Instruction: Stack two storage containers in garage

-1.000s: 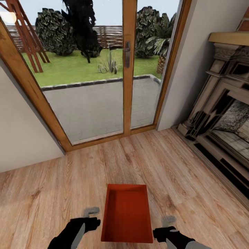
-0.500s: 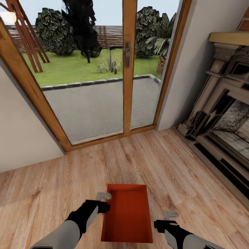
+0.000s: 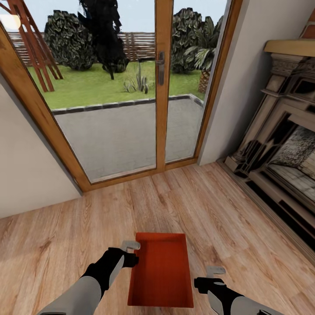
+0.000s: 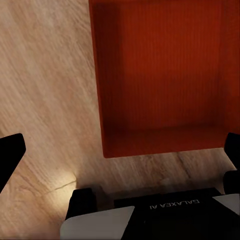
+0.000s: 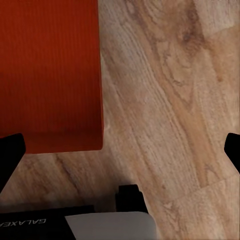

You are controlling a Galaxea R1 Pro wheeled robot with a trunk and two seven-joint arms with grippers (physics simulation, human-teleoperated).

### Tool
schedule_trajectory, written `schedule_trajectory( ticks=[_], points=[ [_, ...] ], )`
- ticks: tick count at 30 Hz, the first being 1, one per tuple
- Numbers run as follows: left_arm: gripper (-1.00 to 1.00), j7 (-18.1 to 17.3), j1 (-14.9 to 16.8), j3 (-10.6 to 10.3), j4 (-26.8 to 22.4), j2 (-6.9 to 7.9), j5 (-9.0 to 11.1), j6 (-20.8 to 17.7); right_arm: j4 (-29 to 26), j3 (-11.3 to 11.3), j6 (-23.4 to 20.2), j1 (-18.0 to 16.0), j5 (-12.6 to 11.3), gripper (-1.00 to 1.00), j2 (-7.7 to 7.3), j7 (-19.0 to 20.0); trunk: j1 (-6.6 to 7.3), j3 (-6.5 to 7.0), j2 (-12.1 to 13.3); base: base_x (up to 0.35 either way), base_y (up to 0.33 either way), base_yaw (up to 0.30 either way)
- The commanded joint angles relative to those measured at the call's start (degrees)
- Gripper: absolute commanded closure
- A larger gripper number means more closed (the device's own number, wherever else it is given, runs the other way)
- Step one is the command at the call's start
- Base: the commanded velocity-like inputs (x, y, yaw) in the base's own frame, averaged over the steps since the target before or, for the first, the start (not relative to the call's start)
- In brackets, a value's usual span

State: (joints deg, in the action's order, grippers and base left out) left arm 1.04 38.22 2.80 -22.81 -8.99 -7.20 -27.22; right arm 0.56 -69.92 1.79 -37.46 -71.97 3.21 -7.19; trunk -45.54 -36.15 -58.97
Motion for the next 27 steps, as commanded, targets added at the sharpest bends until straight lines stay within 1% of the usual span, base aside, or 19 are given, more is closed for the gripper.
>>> schedule_trajectory(
  ticks=[1,5,9,21,27],
  points=[
    [-1.0,-0.04,0.01,0.29,-0.11,-0.04,-0.56,-0.49,0.06,-0.5,0.14,-0.01,-0.54,-1.0,0.04,-0.1,-0.23,-0.23,-0.45,0.0,0.0,0.0],
    [-1.0,0.05,0.01,0.28,-0.11,0.08,-0.61,-0.46,0.02,-0.56,0.13,0.0,-0.54,-1.0,0.11,-0.1,-1.11,-0.95,-2.05,0.0,0.0,0.0],
    [-1.0,0.09,0.01,0.22,-0.13,0.16,-0.66,-0.3,-0.01,-0.57,0.14,0.01,-0.54,-1.0,0.12,-0.1,-1.11,-0.95,-2.05,0.0,0.0,0.0],
    [-1.0,0.18,0.01,0.19,0.08,0.2,-0.71,-0.45,-0.08,-0.69,0.23,0.02,-0.46,-1.0,0.13,0.0,-3.74,-3.1,-6.86,0.0,0.0,0.0],
    [-1.0,0.19,0.01,0.26,0.12,0.2,-0.71,-0.68,-0.11,-0.75,1.43,0.02,-0.46,-1.0,0.07,0.05,-5.06,-4.18,-9.27,0.0,0.0,0.0]
  ],
)
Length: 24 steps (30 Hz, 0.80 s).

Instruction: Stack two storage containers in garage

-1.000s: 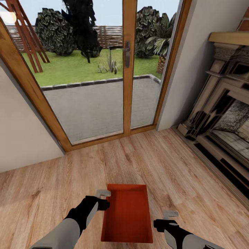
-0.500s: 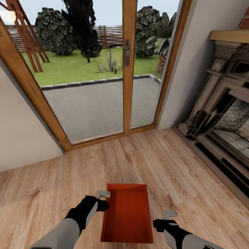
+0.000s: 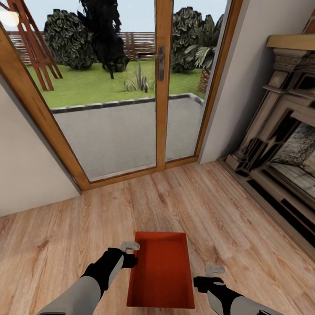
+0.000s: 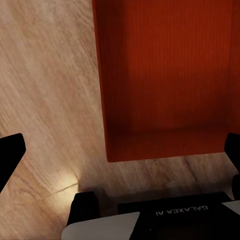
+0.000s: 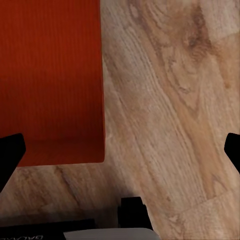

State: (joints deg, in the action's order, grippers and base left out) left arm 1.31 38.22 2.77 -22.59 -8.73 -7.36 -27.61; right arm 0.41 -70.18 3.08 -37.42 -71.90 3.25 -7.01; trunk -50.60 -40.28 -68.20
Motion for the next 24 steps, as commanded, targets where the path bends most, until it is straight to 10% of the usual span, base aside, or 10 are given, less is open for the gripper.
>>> schedule_trajectory(
  ticks=[1,24],
  points=[
    [-1.0,-0.08,0.01,0.29,-0.1,-0.06,-0.55,-0.3,0.04,-0.48,0.18,-0.02,-0.52,-1.0,0.02,-0.12,-0.23,-0.23,-0.44,0.0,0.0,0.0],
    [-1.0,-0.14,0.01,0.33,-0.09,2.25,-0.46,-0.43,0.12,-0.39,0.21,-0.02,-0.61,-1.0,0.09,-0.2,-4.84,-4.0,-8.86,0.0,0.0,0.0]
  ],
)
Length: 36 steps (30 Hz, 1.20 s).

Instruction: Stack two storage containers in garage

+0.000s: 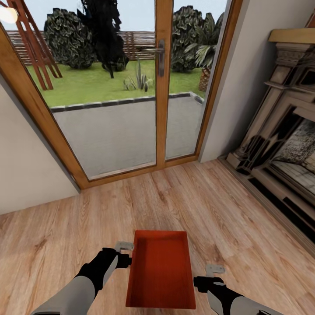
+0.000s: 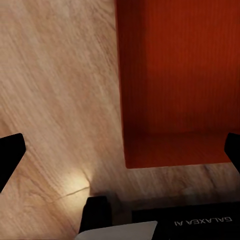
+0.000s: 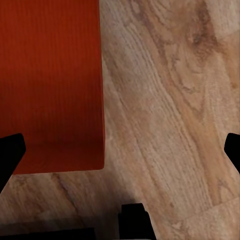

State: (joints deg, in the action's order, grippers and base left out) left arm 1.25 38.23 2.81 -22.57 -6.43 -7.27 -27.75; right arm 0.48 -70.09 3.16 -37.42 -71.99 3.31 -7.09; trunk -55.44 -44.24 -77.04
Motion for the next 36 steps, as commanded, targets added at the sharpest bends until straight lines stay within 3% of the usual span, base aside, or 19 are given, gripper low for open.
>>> schedule_trajectory(
  ticks=[1,20,28,36],
  points=[
    [-1.0,-0.06,0.01,0.29,-0.1,-0.04,-0.55,-0.29,0.05,-0.48,0.14,-0.02,-0.52,-1.0,0.03,-0.12,0.0,-0.04,-0.02,0.0,0.0,0.0],
    [-1.0,-0.02,0.01,0.42,-0.01,0.4,-0.46,-0.24,0.05,-0.48,0.18,-0.02,-0.44,-1.0,0.03,-0.12,-3.95,-3.27,-7.24,0.0,0.0,0.0],
    [-1.0,-0.01,0.01,0.43,-0.01,0.63,-0.46,-0.2,0.05,-0.48,0.17,-0.02,-0.43,-1.0,-0.03,-0.12,-3.95,-3.27,-7.24,0.0,0.0,0.0],
    [-1.0,-0.01,0.01,0.44,-0.01,0.63,-0.46,-0.27,0.03,-0.48,0.23,-0.02,-0.43,-1.0,-0.19,-0.07,-5.71,-4.71,-10.45,0.0,0.0,0.0]
  ],
)
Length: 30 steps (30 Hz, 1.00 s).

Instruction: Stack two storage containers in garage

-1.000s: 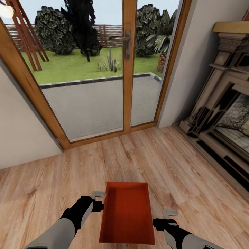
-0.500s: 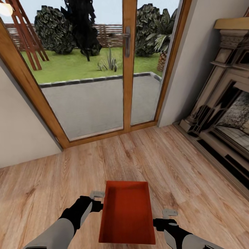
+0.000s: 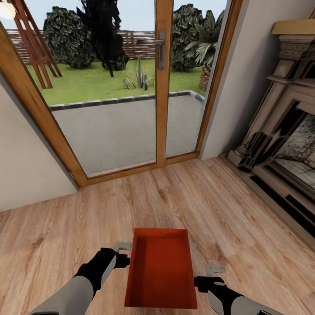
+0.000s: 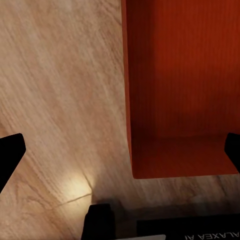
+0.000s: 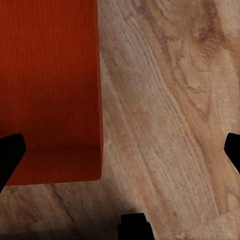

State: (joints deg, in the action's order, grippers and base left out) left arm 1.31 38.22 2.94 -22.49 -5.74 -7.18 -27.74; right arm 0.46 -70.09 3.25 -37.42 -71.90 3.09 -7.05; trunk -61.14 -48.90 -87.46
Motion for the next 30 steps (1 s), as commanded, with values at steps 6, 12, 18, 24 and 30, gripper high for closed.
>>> schedule_trajectory(
  ticks=[6,12,18,24,30],
  points=[
    [-1.0,-0.08,0.01,0.31,-0.1,0.0,-0.55,-0.22,0.06,-0.48,0.09,-0.02,-0.5,-1.0,0.0,-0.12,-0.44,-0.4,-0.84,0.0,0.0,0.0],
    [-1.0,-0.08,0.01,0.31,-0.1,0.31,-0.49,-0.21,0.06,-0.5,0.09,-0.02,-0.45,-1.0,-0.09,-0.1,-0.44,-0.4,-0.84,0.0,0.0,0.0],
    [-1.0,-0.08,0.01,0.31,-0.1,0.43,-0.47,-0.21,0.06,-0.5,0.15,-0.02,-0.43,-1.0,-0.1,-0.11,-0.44,-0.4,-0.84,0.0,0.0,0.0],
    [-1.0,-0.1,0.01,0.31,-0.1,0.44,-0.46,-0.17,0.06,-0.48,0.17,-0.02,-0.43,-1.0,-0.1,-0.15,-0.44,-0.4,-0.84,0.0,0.0,0.0],
    [-1.0,-0.09,0.01,0.31,-0.1,0.46,-0.46,-0.19,0.06,-0.48,0.17,-0.02,-0.44,-1.0,-0.24,-0.16,-0.44,-0.4,-0.84,0.0,0.0,0.0]
  ],
)
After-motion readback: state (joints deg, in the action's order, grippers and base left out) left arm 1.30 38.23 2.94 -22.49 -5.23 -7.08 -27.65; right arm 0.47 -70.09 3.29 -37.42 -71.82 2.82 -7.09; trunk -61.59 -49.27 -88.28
